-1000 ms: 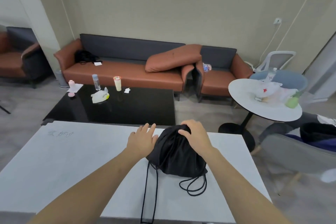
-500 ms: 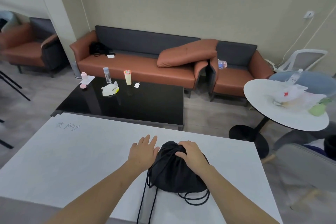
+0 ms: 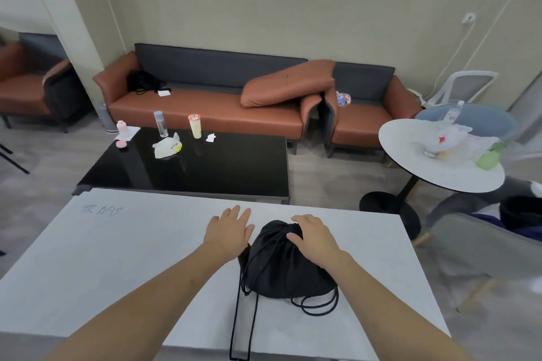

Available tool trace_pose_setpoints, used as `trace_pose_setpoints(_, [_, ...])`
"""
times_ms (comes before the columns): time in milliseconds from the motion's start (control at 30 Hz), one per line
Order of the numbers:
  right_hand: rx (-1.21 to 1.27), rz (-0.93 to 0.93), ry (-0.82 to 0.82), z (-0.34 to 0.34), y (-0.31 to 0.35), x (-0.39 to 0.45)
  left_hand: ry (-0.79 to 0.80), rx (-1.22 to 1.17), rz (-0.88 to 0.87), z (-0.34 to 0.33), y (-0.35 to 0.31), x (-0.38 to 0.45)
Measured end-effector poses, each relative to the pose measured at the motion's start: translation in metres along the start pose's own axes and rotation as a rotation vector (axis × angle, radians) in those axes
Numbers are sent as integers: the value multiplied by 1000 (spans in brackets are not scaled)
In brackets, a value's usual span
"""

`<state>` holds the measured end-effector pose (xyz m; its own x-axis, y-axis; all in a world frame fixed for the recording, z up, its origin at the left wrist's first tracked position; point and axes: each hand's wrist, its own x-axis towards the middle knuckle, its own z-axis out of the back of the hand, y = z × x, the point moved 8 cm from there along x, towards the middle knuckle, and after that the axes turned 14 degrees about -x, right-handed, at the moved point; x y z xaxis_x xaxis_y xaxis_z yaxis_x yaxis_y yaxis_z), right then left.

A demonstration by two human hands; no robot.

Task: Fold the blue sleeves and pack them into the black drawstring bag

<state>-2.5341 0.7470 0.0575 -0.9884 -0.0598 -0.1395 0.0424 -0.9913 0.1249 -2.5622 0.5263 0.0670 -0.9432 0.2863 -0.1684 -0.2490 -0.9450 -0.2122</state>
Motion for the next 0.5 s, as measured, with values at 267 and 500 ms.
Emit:
trace_pose_setpoints(267, [-28,-66,-72,44,20,-32,-38,-63,-63,24,-14,-22])
trace_pose_setpoints(500, [-86,-77,-90,66,45,-112,-114,-83,-85,50,-17,-99])
